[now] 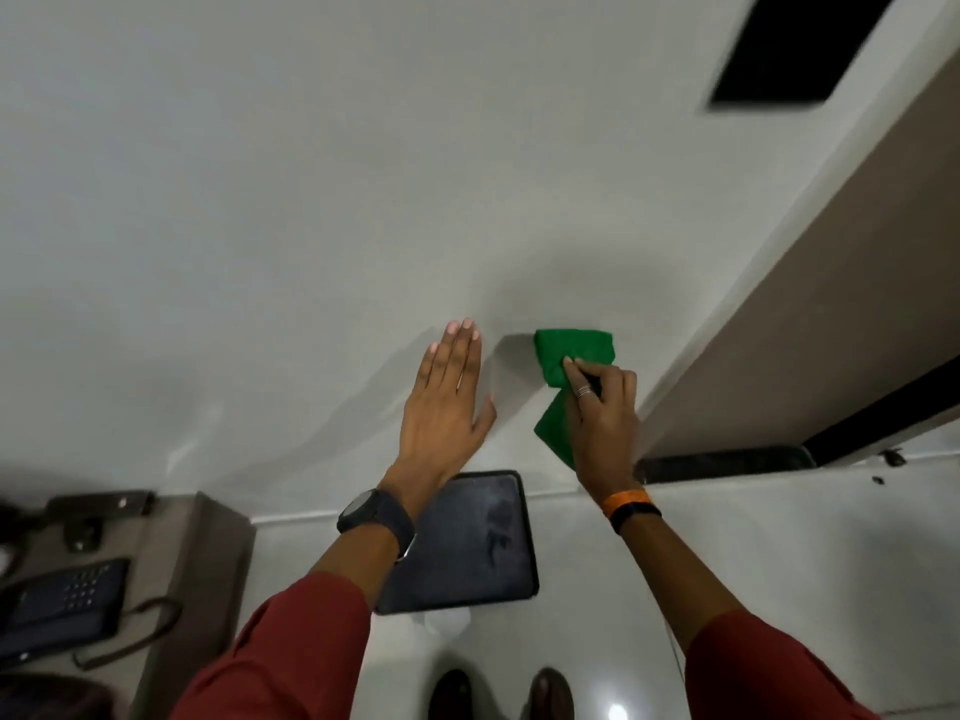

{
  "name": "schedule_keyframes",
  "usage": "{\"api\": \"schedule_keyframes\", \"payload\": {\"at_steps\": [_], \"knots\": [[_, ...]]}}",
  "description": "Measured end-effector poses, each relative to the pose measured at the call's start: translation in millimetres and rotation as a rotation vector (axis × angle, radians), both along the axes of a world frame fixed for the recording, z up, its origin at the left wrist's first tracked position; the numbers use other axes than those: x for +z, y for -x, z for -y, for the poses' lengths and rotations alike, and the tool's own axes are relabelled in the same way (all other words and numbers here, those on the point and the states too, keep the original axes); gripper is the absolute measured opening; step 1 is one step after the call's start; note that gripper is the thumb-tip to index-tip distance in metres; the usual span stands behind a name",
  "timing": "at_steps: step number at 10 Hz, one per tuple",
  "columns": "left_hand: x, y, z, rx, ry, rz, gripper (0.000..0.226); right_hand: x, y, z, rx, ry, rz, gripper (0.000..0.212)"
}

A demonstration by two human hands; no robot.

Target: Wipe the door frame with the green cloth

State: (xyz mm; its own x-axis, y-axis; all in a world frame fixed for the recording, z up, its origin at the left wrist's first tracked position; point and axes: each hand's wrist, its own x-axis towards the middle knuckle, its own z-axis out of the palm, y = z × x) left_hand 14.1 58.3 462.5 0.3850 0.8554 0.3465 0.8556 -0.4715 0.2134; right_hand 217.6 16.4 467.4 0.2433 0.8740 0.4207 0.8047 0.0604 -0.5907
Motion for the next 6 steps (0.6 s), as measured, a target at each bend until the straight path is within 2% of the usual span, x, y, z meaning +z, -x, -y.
{"api": "schedule_keyframes", "payload": {"at_steps": [2,3,4,5,6], "knots": [[-240.5,33.8,34.5,0.043,0.240,-0.025,0.072,-232.0,38.2,17.0,0.116,0.370,0.129,0.037],[-351.1,42.0,41.7,0.058,0.345,-0.080,0.072,-343.5,50.9,18.6,0.182,0.528,0.270,0.041],[-435.9,46.7,52.1,0.073,0.432,-0.101,0.073,-429.4,65.0,19.2,0.241,0.624,0.416,0.058],[-493.0,53.5,61.2,0.085,0.479,-0.091,0.073,-488.9,70.3,24.1,0.293,0.658,0.428,0.071],[-515.0,51.4,66.8,0.100,0.458,-0.060,0.072,-508.9,73.9,27.8,0.250,0.546,0.435,0.072]]}}
